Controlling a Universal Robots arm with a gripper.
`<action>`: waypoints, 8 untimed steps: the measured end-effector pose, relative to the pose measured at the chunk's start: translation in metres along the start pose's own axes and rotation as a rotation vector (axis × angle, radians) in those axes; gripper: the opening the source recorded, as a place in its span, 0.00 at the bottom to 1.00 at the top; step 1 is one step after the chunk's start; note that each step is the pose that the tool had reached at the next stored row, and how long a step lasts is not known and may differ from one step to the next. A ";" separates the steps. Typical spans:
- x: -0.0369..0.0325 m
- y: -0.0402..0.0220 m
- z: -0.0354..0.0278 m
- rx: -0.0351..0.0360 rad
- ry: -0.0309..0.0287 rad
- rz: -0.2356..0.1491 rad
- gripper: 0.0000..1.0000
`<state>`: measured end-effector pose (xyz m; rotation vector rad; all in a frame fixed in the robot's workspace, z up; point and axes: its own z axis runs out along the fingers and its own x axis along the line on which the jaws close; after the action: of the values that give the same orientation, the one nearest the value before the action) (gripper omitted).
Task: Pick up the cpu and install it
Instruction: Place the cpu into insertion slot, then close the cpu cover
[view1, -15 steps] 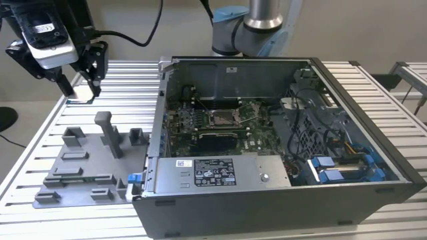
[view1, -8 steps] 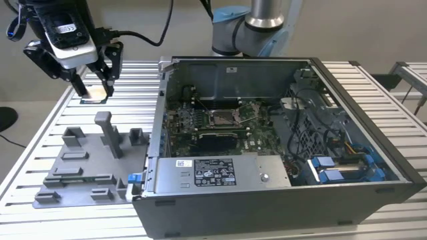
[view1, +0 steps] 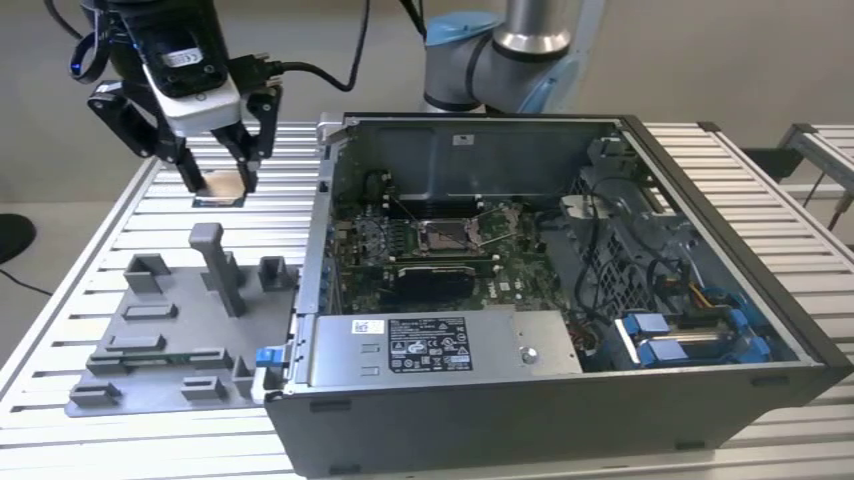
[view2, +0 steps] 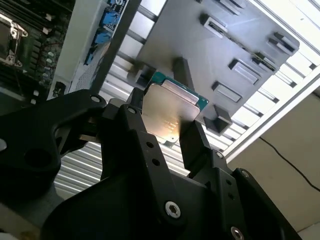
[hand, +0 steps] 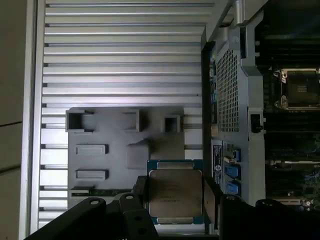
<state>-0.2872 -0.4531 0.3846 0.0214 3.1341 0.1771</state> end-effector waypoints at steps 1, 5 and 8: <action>-0.0032 0.0000 0.0000 0.0000 0.0000 0.000 0.00; -0.0158 0.0002 0.0000 0.0001 0.0001 0.000 0.00; -0.0249 0.0003 0.0001 0.0000 0.0000 0.000 0.00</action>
<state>-0.2623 -0.4531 0.3846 0.0215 3.1341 0.1771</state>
